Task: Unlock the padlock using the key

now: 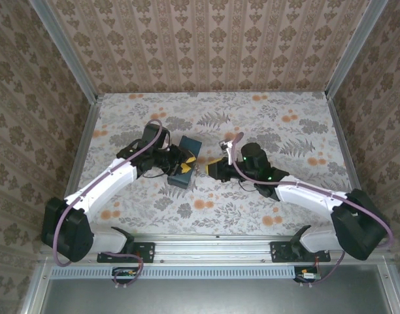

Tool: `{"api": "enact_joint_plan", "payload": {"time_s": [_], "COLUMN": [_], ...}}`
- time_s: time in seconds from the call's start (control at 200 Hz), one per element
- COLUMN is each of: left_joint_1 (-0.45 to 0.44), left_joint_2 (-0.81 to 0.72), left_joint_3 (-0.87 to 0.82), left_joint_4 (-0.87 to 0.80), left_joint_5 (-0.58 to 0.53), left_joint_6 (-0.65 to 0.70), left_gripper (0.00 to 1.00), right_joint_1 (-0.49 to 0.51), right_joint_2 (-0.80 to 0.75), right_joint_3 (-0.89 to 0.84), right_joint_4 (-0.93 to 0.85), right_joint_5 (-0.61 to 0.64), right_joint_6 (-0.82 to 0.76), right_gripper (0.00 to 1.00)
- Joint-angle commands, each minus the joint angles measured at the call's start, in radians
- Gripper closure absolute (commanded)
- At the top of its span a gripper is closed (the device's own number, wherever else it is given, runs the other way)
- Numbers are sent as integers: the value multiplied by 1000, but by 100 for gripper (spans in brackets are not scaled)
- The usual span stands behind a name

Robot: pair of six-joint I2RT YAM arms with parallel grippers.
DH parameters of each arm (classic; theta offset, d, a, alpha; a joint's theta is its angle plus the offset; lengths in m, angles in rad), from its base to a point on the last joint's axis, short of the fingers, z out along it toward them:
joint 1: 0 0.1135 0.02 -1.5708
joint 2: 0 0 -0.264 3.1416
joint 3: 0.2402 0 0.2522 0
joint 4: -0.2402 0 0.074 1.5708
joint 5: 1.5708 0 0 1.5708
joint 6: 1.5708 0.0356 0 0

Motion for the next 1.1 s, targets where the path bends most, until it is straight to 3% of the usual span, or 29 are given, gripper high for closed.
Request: {"api": "enact_joint_plan", "payload": {"time_s": [0.0,0.395,0.825,1.095], "left_joint_1": [-5,-8,-19,-47], "left_joint_2": [-8,-7,-15,-7], "left_joint_3": [18,0,-10,-30], "left_joint_4": [44,54,92,154], "left_joint_5": [24,18,20,22], "left_joint_6": [14,9,-12,-61], "left_gripper": [94,94,95,96], "right_joint_1": [-2,1,25,28], "right_joint_2": [41,95,169,223], "right_joint_3": [22,10,73,116], "right_joint_4": [112,249,240,290], "right_joint_5": [-71,-114,-123,-115], "right_joint_6": [23,115,129,195], "right_gripper": [78,82,100,100]}}
